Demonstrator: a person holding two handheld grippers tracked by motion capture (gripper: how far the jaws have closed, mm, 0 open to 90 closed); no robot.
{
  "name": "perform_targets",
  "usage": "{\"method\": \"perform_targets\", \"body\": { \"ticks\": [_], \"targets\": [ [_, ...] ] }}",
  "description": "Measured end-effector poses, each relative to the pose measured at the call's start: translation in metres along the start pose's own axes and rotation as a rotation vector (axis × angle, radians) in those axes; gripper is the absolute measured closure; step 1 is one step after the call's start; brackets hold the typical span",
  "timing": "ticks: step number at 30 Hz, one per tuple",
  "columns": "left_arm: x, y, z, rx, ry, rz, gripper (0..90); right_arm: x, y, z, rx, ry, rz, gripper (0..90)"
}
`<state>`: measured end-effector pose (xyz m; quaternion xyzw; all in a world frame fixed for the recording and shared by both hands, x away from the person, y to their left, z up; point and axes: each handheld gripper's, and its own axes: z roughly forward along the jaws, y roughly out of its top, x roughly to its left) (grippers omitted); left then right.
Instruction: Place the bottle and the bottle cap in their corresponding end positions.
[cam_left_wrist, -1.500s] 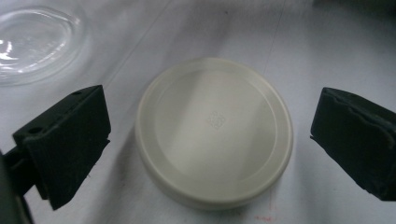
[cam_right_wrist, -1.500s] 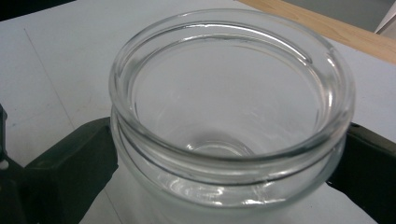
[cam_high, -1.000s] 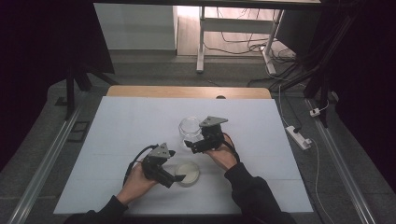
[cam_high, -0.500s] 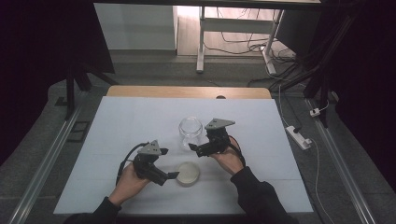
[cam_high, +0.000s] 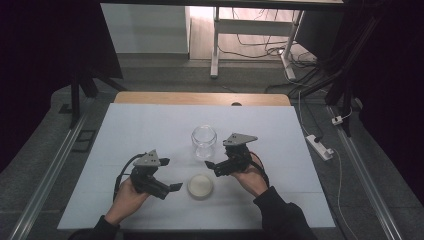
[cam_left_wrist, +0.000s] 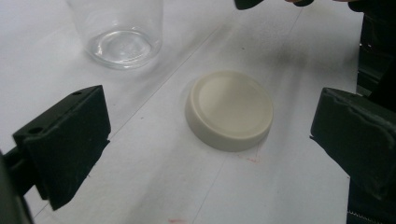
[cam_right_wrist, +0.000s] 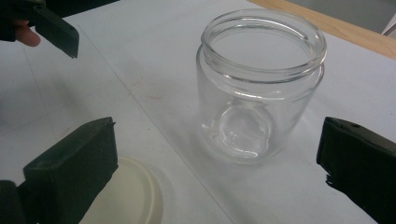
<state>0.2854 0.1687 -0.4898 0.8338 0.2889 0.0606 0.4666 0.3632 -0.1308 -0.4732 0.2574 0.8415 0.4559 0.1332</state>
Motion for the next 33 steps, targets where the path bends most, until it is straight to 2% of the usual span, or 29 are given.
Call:
{"method": "perform_targets", "body": {
  "ticks": [7,14,19,33],
  "targets": [
    [0.000,-0.006,-0.017,-0.043,0.010,-0.009,0.0,0.004,-0.006,-0.016,-0.011,0.000,0.006,0.0],
    [-0.001,-0.015,-0.033,-0.063,0.029,-0.017,0.0,0.006,-0.016,-0.035,-0.017,0.007,0.021,0.0],
    [-0.001,-0.021,-0.043,-0.073,0.045,-0.024,0.0,0.008,-0.024,-0.048,-0.018,-0.006,0.016,0.0],
    [-0.004,-0.046,-0.073,-0.085,0.109,-0.075,0.0,0.005,-0.049,-0.086,-0.044,-0.055,0.064,0.0]
  ]
}}
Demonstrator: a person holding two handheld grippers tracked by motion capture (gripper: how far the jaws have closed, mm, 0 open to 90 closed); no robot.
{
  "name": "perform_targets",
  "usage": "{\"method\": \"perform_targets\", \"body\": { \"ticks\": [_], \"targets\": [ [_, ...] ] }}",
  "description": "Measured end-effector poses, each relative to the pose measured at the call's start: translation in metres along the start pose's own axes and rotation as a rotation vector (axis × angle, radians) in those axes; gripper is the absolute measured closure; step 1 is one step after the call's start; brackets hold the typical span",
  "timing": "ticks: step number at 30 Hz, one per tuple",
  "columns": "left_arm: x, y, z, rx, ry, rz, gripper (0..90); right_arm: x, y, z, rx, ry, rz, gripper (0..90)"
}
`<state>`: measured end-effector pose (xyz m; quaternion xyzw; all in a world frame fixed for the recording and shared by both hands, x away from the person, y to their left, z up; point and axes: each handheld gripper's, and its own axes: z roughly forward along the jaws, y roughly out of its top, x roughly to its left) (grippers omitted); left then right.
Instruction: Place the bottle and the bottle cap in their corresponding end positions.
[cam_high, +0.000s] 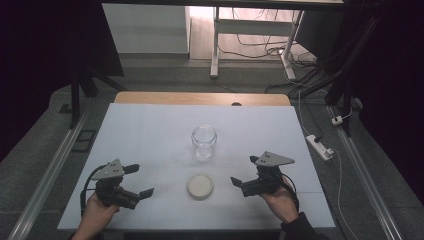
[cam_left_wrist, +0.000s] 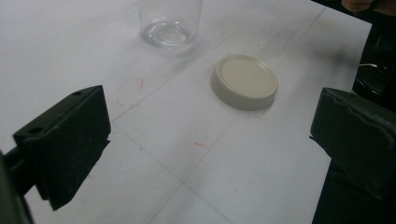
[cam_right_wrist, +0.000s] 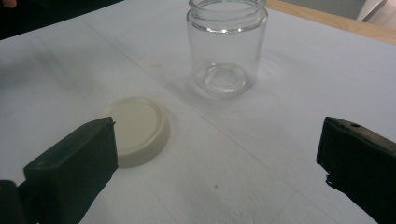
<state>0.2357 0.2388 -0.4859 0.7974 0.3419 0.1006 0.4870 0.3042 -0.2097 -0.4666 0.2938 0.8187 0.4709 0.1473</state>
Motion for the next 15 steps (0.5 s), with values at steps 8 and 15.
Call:
{"method": "perform_targets", "body": {
  "ticks": [8,15],
  "targets": [
    [0.001,-0.015,-0.021,-0.022,0.044,-0.042,0.0,-0.004,-0.015,-0.026,-0.018,-0.048,0.031,0.0],
    [0.003,-0.029,-0.035,-0.038,0.084,-0.088,0.0,-0.008,-0.031,-0.049,-0.023,-0.099,0.069,0.0]
  ]
}}
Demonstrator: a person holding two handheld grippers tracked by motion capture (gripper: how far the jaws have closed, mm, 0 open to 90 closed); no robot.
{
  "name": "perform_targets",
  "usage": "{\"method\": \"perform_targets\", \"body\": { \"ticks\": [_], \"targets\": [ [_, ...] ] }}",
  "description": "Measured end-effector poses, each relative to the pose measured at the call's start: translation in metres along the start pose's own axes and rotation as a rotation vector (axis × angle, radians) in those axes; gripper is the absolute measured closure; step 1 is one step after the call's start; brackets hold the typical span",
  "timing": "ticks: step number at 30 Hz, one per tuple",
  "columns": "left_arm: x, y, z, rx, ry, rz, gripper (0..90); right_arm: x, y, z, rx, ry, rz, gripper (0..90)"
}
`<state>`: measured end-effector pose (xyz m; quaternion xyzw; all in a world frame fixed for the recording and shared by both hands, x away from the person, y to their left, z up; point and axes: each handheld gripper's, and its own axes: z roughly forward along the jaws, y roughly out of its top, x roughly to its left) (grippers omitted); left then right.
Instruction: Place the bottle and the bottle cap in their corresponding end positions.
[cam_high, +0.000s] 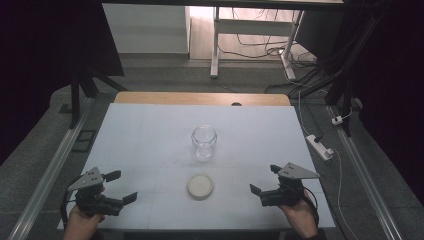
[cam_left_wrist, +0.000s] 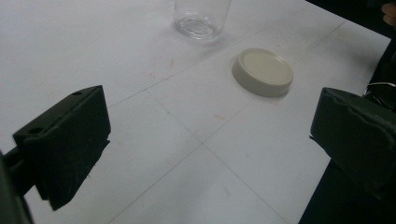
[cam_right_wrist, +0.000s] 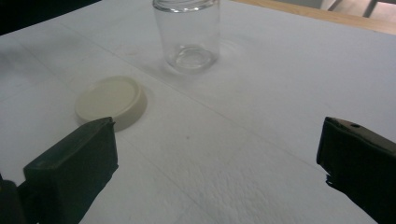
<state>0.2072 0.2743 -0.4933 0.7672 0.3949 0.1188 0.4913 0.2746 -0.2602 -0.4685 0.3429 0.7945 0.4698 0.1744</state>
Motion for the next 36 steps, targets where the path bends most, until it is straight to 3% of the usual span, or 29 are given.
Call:
{"method": "perform_targets", "body": {
  "ticks": [15,21,26,29,36],
  "targets": [
    [0.009,-0.029,-0.024,0.014,0.092,-0.071,0.0,-0.009,-0.036,-0.032,0.037,-0.102,0.063,0.0],
    [0.012,-0.039,-0.030,0.039,0.131,-0.077,0.0,-0.011,-0.047,-0.041,0.058,-0.120,0.088,0.0],
    [0.011,-0.046,-0.030,0.088,0.161,-0.076,0.0,-0.011,-0.053,-0.044,0.097,-0.123,0.108,0.0],
    [0.009,-0.049,-0.028,0.123,0.172,-0.074,0.0,-0.010,-0.054,-0.047,0.103,-0.130,0.111,0.0],
    [0.005,-0.050,-0.027,0.147,0.201,-0.065,0.0,-0.008,-0.056,-0.049,0.141,-0.150,0.104,0.0]
  ]
}}
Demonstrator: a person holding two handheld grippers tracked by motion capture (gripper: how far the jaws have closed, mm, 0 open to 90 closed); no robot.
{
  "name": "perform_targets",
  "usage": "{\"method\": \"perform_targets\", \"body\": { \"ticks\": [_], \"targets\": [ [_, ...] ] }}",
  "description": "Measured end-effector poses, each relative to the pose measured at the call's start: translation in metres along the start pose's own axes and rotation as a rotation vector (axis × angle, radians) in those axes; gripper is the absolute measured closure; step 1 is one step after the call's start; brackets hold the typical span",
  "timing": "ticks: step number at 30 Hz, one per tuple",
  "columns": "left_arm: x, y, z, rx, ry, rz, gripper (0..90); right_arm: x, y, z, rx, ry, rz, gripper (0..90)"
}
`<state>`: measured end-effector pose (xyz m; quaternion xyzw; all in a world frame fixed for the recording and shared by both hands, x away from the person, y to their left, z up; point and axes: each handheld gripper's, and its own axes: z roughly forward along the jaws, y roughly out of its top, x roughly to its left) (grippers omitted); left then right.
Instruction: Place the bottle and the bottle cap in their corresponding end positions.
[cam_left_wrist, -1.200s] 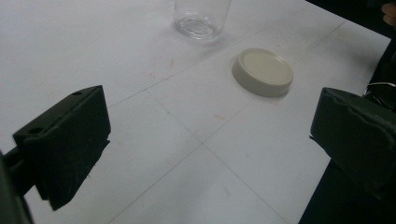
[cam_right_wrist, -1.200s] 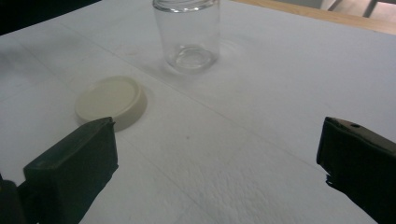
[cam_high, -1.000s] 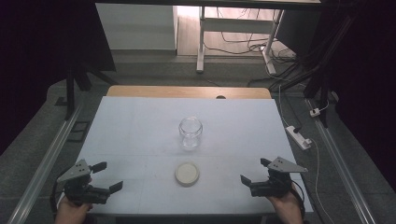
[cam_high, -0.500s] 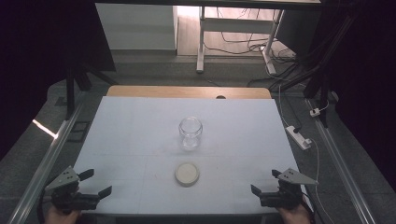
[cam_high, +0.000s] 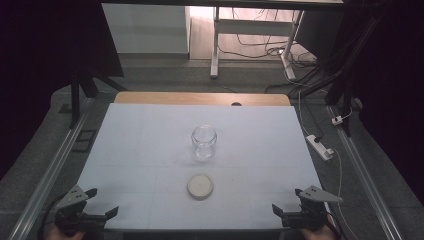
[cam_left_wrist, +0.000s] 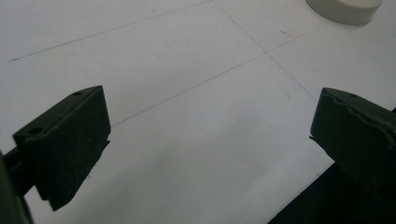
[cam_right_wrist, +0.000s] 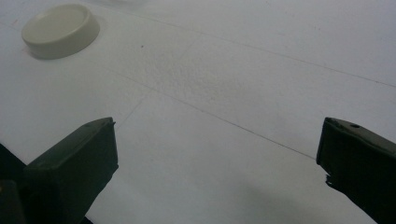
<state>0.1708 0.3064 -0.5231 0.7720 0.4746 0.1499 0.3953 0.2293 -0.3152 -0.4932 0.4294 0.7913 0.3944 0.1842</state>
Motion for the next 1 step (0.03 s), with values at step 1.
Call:
{"method": "perform_targets", "body": {
  "ticks": [1],
  "targets": [
    [0.0003,0.0004,0.0002,0.001,-0.001,-0.002,0.0,0.0001,0.0000,0.0006,0.005,-0.001,-0.002,0.0]
  ]
}}
